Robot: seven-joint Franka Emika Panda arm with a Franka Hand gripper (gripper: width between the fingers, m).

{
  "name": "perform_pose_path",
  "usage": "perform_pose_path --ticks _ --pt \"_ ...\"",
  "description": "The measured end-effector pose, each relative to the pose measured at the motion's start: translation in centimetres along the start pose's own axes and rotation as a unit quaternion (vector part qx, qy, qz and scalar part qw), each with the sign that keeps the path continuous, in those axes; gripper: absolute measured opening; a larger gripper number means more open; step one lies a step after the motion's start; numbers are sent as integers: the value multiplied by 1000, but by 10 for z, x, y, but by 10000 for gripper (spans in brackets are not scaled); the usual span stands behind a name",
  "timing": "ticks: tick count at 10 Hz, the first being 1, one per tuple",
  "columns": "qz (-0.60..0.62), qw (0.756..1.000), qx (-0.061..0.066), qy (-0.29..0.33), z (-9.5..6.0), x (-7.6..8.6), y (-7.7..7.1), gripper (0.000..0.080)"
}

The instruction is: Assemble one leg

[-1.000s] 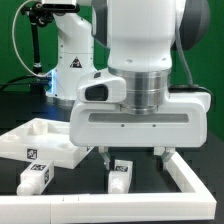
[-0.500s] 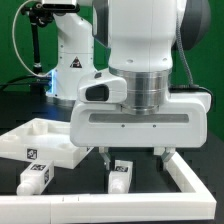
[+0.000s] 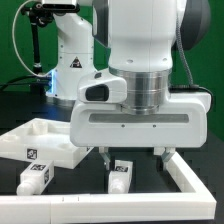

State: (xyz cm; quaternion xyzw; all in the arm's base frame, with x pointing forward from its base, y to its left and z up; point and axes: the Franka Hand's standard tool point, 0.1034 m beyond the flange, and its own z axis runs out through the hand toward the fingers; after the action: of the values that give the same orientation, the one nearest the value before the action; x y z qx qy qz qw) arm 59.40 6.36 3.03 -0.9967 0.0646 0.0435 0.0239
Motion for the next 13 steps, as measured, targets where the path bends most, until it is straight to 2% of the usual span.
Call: perform_pose_path --ticks 2,3,5,7,9,11,12,13 --pt "2 1000 -3 -10 -21 3 5 650" --pt "-1 1000 -2 -9 -22 4 9 650" --pt "2 1000 0 -2 -6 3 19 650" --pt "4 1000 -2 5 15 -6 21 650" --pt "0 1000 -2 10 18 -6 18 650" --pt "-1 1000 -2 9 18 -6 18 404" --pt "0 1000 -2 9 18 -6 18 404" --pt "-1 1000 -2 9 18 -6 18 284"
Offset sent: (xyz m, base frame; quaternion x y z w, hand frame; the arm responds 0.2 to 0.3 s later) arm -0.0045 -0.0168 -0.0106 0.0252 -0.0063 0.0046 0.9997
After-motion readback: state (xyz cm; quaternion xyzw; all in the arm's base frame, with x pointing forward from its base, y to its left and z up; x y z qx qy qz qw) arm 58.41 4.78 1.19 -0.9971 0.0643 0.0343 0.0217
